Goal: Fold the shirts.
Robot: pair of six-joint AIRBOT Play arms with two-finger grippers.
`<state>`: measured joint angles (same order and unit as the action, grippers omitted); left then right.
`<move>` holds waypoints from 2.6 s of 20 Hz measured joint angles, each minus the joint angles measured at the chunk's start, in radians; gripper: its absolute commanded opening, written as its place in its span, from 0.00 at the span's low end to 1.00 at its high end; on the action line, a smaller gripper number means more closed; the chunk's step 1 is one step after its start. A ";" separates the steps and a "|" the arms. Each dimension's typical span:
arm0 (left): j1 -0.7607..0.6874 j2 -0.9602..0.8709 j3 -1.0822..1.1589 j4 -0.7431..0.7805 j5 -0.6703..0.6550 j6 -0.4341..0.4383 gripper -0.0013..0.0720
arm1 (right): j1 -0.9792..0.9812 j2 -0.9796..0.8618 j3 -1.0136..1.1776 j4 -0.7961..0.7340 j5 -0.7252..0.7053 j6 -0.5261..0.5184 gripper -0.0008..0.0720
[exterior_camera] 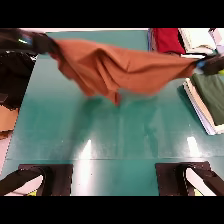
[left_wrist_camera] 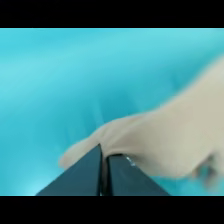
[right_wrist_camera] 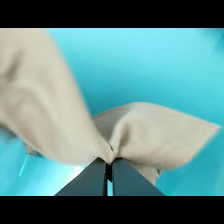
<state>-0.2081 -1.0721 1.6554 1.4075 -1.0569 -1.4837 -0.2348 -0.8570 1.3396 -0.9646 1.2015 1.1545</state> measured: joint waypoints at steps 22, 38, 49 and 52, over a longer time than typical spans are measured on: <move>0.012 -0.142 -0.311 -0.008 -0.074 0.087 0.06 | 0.105 -0.598 0.409 -0.290 0.394 0.224 0.04; 0.275 -0.154 -0.610 -0.180 -0.137 0.045 0.65 | -0.006 -0.434 -0.019 -0.090 0.242 0.194 0.61; 0.191 -0.045 -1.032 -0.415 0.019 0.084 0.65 | -0.026 -0.172 -0.262 -0.050 0.134 0.179 0.60; 0.129 -0.046 -1.055 -0.432 0.080 0.065 0.06 | -0.028 -0.140 -0.268 -0.049 0.130 0.179 0.60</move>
<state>-0.0792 -1.1183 0.6006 0.9752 -0.9771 -1.4189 -0.2630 -0.9974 1.0718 -1.0134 1.3312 1.3338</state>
